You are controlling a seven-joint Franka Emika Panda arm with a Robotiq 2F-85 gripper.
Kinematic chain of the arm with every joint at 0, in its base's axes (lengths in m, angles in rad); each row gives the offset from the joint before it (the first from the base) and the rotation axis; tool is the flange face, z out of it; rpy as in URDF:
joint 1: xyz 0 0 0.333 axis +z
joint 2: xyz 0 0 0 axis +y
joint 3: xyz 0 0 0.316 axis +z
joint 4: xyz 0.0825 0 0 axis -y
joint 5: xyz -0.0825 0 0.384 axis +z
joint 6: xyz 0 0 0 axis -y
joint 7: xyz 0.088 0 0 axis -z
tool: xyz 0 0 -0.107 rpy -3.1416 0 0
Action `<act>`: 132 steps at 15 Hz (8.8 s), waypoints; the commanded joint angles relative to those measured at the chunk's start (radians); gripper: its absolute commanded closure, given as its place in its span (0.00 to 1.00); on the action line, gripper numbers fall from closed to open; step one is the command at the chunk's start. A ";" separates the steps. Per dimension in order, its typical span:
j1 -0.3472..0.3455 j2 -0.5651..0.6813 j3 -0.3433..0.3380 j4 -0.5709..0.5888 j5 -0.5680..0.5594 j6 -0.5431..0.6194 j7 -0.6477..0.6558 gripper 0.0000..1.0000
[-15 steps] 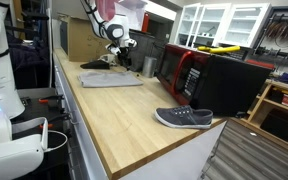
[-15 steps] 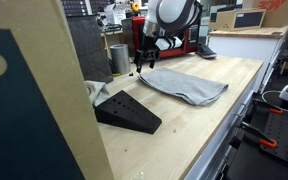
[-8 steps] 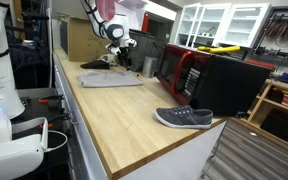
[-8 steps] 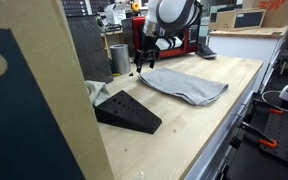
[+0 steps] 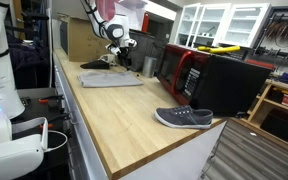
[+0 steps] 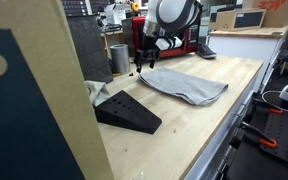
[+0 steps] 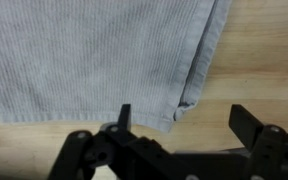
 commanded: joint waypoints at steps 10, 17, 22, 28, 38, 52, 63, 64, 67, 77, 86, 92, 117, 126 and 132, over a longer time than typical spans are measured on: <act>0.006 -0.001 -0.007 0.000 0.008 -0.002 -0.008 0.00; 0.006 -0.001 -0.007 0.000 0.008 -0.002 -0.008 0.00; 0.006 -0.001 -0.007 0.000 0.008 -0.002 -0.008 0.00; 0.006 -0.001 -0.007 0.000 0.008 -0.002 -0.008 0.00; 0.006 -0.001 -0.007 0.000 0.008 -0.002 -0.008 0.00; 0.038 0.087 -0.057 0.111 -0.007 -0.019 0.093 0.00; 0.055 0.192 -0.074 0.248 0.084 -0.079 0.220 0.26; 0.061 0.193 -0.081 0.250 0.088 -0.081 0.236 0.34; 0.072 0.170 -0.098 0.240 0.085 -0.098 0.284 0.58; 0.101 0.159 -0.130 0.240 0.065 -0.186 0.370 0.73; 0.105 0.148 -0.134 0.236 0.043 -0.227 0.381 0.88; 0.094 0.133 -0.124 0.223 0.054 -0.226 0.357 0.99; -0.116 -0.010 -0.144 0.193 -0.179 -0.475 -0.136 0.99; -0.142 -0.028 -0.202 0.183 -0.278 -0.505 -0.118 0.99; -0.156 -0.046 -0.241 0.189 -0.372 -0.561 -0.104 0.99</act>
